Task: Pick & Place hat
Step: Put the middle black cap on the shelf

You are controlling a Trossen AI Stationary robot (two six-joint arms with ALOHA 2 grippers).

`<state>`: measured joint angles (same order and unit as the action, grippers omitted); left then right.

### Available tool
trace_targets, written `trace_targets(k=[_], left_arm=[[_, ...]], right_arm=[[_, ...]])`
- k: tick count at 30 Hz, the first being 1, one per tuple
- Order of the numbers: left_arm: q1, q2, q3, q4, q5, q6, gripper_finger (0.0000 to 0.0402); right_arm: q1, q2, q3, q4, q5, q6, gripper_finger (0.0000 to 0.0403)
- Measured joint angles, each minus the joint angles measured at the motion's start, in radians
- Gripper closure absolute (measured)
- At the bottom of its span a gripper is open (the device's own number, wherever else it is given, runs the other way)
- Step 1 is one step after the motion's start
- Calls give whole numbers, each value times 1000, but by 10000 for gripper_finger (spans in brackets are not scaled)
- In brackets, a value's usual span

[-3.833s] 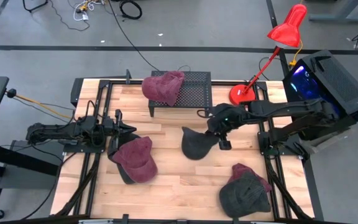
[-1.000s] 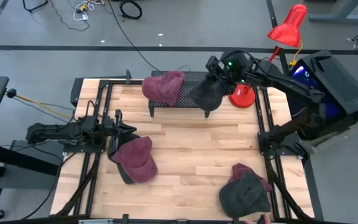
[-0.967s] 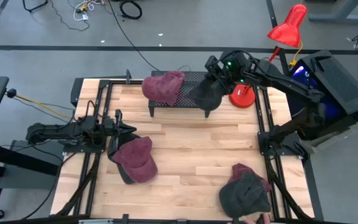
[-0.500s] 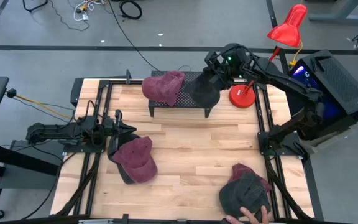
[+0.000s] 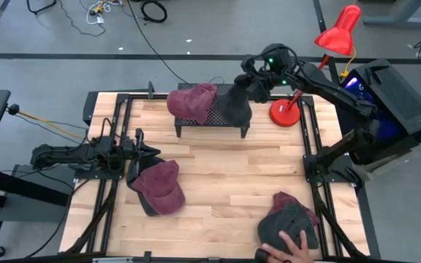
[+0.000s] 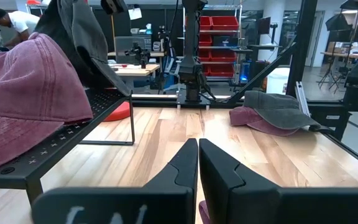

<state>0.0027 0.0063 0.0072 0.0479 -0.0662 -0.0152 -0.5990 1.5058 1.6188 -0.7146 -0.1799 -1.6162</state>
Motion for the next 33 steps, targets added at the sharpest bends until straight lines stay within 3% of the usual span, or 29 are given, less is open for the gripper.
trace_targets(k=[3,24,33], left_arm=[[0,0,0,0,0,0,381],[0,0,0,0,0,0,381],[0,0,0,0,0,0,381]], right_arm=[[-2,3,0,-1,40,-7,392],[-88,-72,0,-86,27,3,392],[-132,-72,0,-111,-98,7,392]])
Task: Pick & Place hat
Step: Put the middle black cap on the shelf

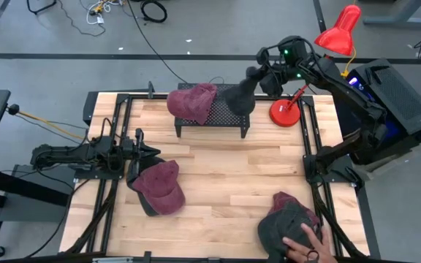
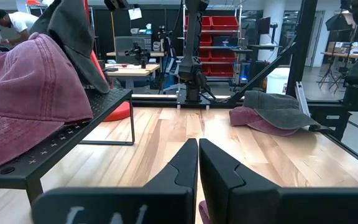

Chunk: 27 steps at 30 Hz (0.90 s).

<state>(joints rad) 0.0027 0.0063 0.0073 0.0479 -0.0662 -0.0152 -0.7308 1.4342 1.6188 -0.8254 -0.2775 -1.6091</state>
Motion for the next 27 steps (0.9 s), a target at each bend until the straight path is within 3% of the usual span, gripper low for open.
trace_targets(k=[16,27], left_arm=[[0,0,0,0,0,0,381],[0,0,0,0,0,0,381]], right_arm=[[-61,20,-44,27,-186,41,392],[-75,37,-44,160,-335,90,392]])
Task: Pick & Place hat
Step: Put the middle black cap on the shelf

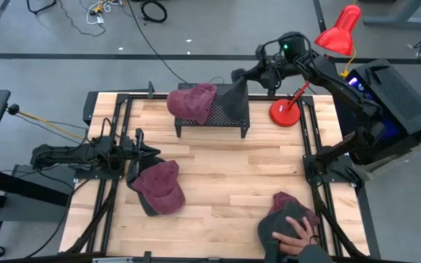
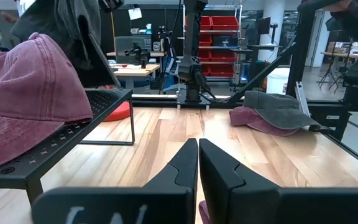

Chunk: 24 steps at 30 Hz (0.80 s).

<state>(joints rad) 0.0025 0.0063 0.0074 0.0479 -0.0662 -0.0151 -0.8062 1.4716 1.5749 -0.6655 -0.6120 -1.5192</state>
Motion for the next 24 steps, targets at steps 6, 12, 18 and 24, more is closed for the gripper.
trace_targets(k=[6,12,18,24], left_arm=[[0,0,0,0,0,0,381],[0,0,0,0,0,0,381],[0,0,0,0,0,0,381],[0,0,0,0,0,0,381]], right_arm=[[-16,0,0,-3,1,-6,392],[-45,-28,0,-6,-3,-7,392],[-79,-62,0,-13,-33,4,392],[-134,-85,0,-62,-161,55,392]])
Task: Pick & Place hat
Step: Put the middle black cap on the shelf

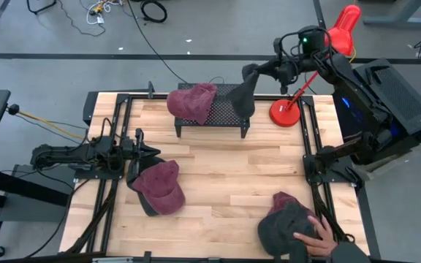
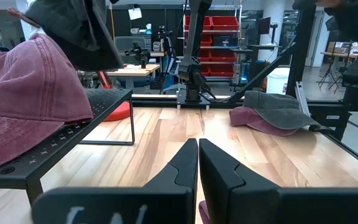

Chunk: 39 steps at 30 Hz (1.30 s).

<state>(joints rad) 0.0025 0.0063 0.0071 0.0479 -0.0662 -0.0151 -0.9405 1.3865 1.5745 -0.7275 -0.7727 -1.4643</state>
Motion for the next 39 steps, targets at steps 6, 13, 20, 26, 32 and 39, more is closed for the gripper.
trace_targets(k=[6,13,20,26,32,39], left_arm=[[0,0,0,0,0,0,381],[0,0,0,0,0,0,381],[0,0,0,0,0,0,381],[0,0,0,0,0,0,381],[0,0,0,0,0,0,381],[0,0,0,0,0,0,381]], right_arm=[[-44,0,0,-53,-23,-10,392],[-91,1,0,-107,-38,-16,392],[-88,5,-21,-121,-39,-29,392],[-54,5,-21,-120,-39,-36,392],[-8,10,-22,-121,29,-78,392],[25,25,-22,-142,190,-152,392]])
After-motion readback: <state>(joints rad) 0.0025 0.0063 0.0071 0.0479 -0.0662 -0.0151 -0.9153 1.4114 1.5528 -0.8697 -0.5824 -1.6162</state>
